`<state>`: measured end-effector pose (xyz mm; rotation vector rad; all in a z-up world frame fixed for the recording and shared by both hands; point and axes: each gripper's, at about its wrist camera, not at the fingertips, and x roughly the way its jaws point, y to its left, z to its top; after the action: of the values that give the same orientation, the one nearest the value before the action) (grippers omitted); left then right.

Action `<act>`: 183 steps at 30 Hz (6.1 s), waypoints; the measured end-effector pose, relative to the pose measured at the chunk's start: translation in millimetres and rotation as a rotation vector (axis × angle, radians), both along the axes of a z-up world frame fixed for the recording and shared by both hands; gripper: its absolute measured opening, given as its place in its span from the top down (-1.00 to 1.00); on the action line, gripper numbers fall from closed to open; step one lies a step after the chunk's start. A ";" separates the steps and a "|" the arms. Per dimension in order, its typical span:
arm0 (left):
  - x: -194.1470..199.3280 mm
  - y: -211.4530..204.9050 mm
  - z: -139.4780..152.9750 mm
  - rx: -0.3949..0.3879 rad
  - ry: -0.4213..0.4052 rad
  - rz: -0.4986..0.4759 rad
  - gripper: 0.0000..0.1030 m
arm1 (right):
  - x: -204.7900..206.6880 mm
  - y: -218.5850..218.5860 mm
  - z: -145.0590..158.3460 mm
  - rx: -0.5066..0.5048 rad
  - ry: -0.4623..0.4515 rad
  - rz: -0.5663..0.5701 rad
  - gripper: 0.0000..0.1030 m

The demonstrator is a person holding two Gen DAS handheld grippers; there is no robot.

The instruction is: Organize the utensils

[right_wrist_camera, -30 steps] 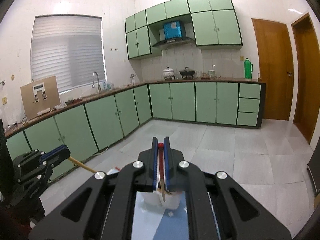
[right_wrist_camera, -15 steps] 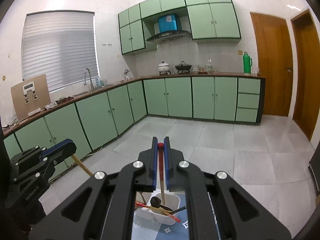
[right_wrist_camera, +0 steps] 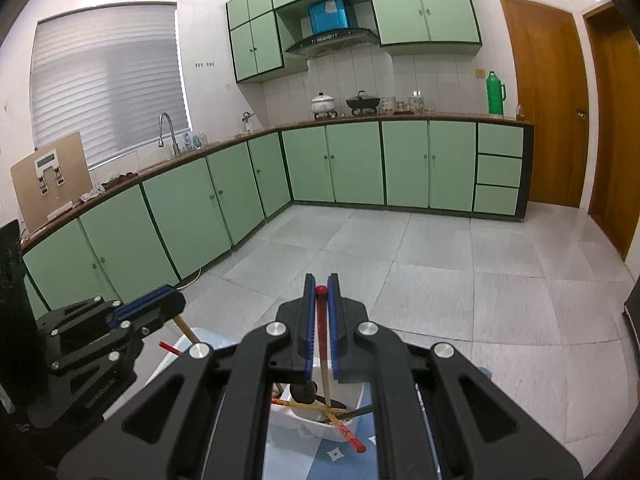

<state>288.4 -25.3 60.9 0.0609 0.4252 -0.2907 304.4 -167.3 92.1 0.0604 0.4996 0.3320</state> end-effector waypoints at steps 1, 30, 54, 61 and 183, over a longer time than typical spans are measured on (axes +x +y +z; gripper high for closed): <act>2.6 -0.2 -3.2 -0.001 0.013 -0.002 0.87 | 1.5 1.3 -3.5 -0.002 0.010 0.004 0.89; -131.7 31.4 -19.4 -0.033 0.033 0.126 -0.50 | -158.9 -35.9 -33.0 -0.040 -0.046 -0.102 -0.76; -238.9 19.2 -23.2 -0.029 0.042 0.131 -0.82 | -277.6 -15.2 -41.5 -0.037 -0.014 -0.027 -0.87; -252.7 21.8 -16.3 -0.027 0.014 0.145 -0.88 | -288.3 -9.8 -41.2 -0.048 -0.015 -0.020 -0.89; -256.2 18.5 -22.3 -0.029 0.021 0.181 -0.88 | -283.7 -7.9 -55.5 -0.059 0.010 -0.017 -0.89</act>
<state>32.2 -6.8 38.5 -0.0097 0.4444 -0.1193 20.7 -175.2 36.6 0.0090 0.5181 0.3007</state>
